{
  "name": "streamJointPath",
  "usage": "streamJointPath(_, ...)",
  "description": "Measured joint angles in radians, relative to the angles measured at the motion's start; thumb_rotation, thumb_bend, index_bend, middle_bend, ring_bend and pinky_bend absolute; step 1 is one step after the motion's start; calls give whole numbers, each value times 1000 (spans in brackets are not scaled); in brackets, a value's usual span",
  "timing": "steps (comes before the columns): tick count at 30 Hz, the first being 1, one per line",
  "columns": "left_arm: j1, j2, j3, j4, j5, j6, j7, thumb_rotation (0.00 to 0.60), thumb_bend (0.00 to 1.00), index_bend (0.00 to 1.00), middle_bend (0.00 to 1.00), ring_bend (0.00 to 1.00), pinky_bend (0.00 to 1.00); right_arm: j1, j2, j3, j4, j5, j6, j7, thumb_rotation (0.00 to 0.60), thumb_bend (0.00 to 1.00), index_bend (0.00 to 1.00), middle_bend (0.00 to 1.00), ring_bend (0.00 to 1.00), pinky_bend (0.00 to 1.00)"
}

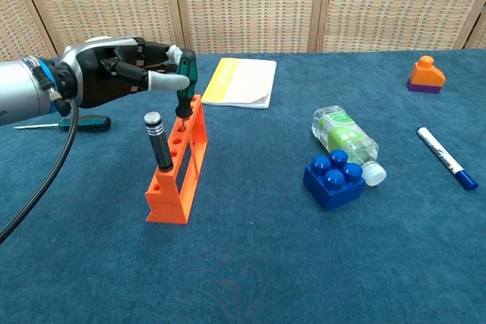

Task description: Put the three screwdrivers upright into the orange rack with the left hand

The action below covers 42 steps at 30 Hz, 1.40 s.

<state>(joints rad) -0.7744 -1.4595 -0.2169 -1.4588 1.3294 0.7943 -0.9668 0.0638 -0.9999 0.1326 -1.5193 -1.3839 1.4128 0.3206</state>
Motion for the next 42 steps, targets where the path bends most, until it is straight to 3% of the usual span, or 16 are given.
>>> streamJointPath(25, 8, -35, 3, 33, -11, -26, 41, 600, 412, 663, 0, 0, 0, 0, 1, 0, -5, -1, 1, -4, 600, 0, 0, 0, 0, 0)
streamJointPath(36, 11, -25, 8, 30, 8, -35, 29, 600, 437, 520, 0, 0, 0, -1, 2, 0, -9, -3, 4, -6, 600, 0, 0, 0, 0, 0)
streamJointPath(42, 16, -22, 10, 32, 15, -31, 19, 600, 445, 497, 0, 0, 0, -2, 3, -1, -10, -5, 6, -5, 600, 0, 0, 0, 0, 0)
